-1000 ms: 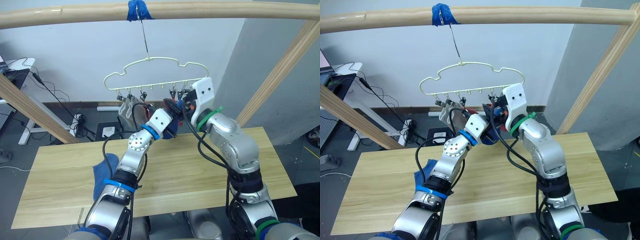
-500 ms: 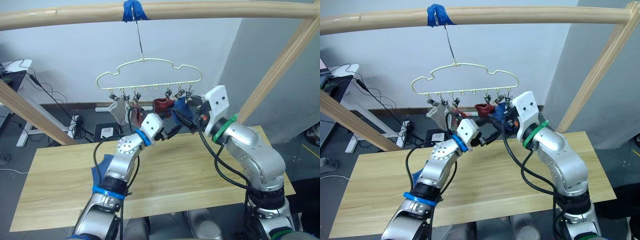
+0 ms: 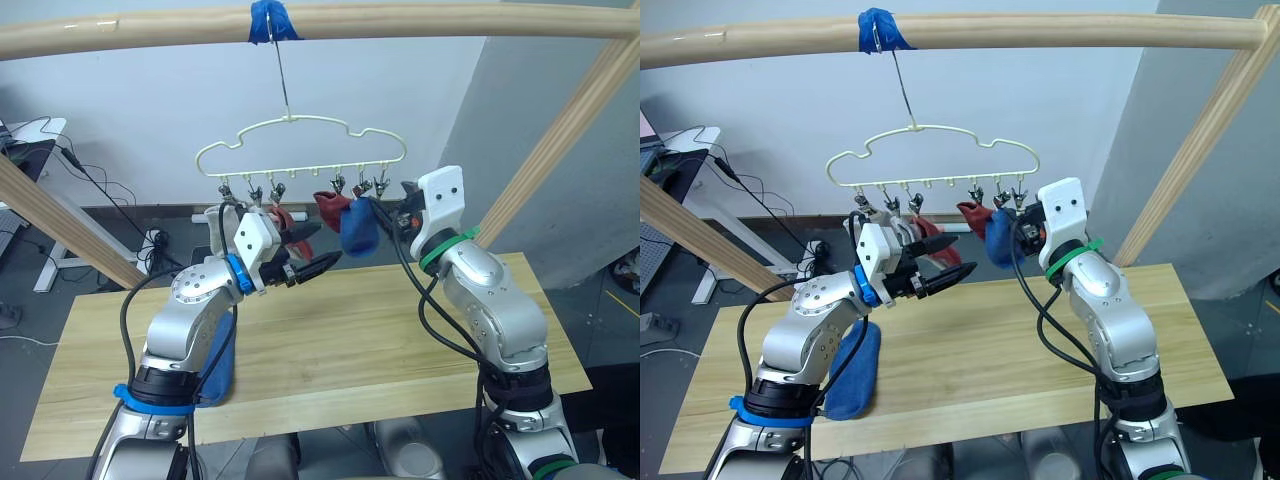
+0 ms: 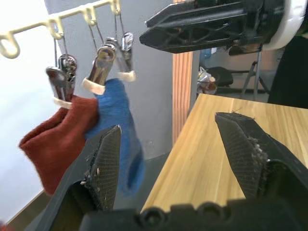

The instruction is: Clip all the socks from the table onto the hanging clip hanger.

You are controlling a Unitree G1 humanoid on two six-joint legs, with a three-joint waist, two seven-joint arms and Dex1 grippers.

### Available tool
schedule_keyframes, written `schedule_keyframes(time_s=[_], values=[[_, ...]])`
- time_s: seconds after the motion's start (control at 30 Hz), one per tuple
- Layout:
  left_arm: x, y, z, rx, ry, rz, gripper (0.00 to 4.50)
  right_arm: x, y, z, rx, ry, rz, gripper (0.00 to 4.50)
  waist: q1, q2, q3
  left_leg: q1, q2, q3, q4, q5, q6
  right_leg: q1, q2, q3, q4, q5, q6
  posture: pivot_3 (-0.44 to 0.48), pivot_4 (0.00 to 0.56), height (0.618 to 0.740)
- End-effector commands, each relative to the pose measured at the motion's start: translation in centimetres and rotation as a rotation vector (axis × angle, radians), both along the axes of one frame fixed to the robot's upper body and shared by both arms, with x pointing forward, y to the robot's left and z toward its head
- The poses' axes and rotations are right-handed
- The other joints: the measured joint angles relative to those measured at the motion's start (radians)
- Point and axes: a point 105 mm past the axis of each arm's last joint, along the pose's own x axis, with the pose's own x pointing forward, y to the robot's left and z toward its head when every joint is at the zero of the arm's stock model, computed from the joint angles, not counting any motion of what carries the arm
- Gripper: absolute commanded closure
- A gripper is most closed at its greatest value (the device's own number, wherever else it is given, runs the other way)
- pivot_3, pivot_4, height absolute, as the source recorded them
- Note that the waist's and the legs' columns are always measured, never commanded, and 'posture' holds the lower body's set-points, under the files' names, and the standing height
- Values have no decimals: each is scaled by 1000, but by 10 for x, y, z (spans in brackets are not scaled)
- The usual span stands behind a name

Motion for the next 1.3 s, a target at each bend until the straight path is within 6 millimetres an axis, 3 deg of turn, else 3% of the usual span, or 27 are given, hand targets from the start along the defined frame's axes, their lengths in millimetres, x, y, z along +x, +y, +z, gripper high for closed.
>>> schedule_keyframes(time_s=[0.03, 0.63, 1.3], values=[[-4, -3, 13, 4, -54, -15, 1011, 0, 1, 14, 23, -53, -3, 2109, 0, 0, 0, 0, 0, 0, 0, 0, 0, 0, 0, 0, 0, 0, 0, -235, 183, 730], [-1, -6, 11, 41, -81, -8, 1011, 31, 2, 15, 62, -63, -132, 2109, 0, 0, 0, 0, 0, 0, 0, 0, 0, 0, 0, 0, 0, 0, 0, -232, 178, 730], [0, -9, 5, 63, -88, -18, 1011, 38, -6, 9, 135, 8, -210, 2109, 0, 0, 0, 0, 0, 0, 0, 0, 0, 0, 0, 0, 0, 0, 0, -235, 176, 730]])
